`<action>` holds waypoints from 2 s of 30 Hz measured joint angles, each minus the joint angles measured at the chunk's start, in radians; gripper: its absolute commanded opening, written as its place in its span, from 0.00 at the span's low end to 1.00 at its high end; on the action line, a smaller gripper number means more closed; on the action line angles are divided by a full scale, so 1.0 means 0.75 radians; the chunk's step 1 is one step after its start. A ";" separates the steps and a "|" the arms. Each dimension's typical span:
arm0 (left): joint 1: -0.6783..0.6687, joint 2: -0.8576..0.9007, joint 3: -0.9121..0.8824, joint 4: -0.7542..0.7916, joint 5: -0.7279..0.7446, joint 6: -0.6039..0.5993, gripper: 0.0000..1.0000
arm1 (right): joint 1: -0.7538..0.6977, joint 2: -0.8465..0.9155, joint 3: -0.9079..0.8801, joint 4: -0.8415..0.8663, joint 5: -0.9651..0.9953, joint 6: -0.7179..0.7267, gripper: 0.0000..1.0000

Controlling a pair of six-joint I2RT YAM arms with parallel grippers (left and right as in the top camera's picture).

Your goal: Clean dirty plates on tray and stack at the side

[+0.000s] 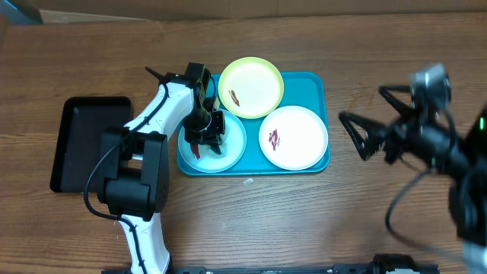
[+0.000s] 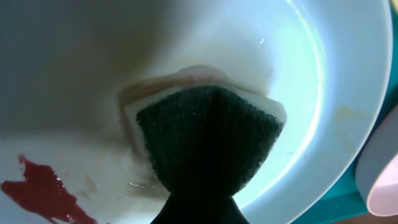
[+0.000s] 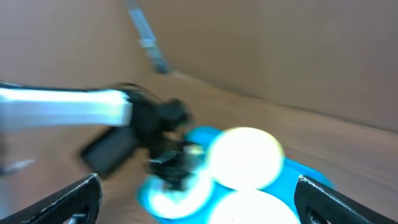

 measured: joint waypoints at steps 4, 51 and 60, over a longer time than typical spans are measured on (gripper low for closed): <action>0.000 0.000 -0.007 0.014 0.000 -0.003 0.83 | 0.001 0.166 0.033 0.163 -0.285 0.067 1.00; 0.271 0.000 0.724 -0.652 -0.449 -0.165 0.69 | 0.779 1.488 0.738 -0.329 0.733 0.528 0.65; 0.271 0.000 0.724 -0.649 -0.449 -0.166 0.68 | 0.786 1.570 0.739 -0.325 0.779 0.534 0.54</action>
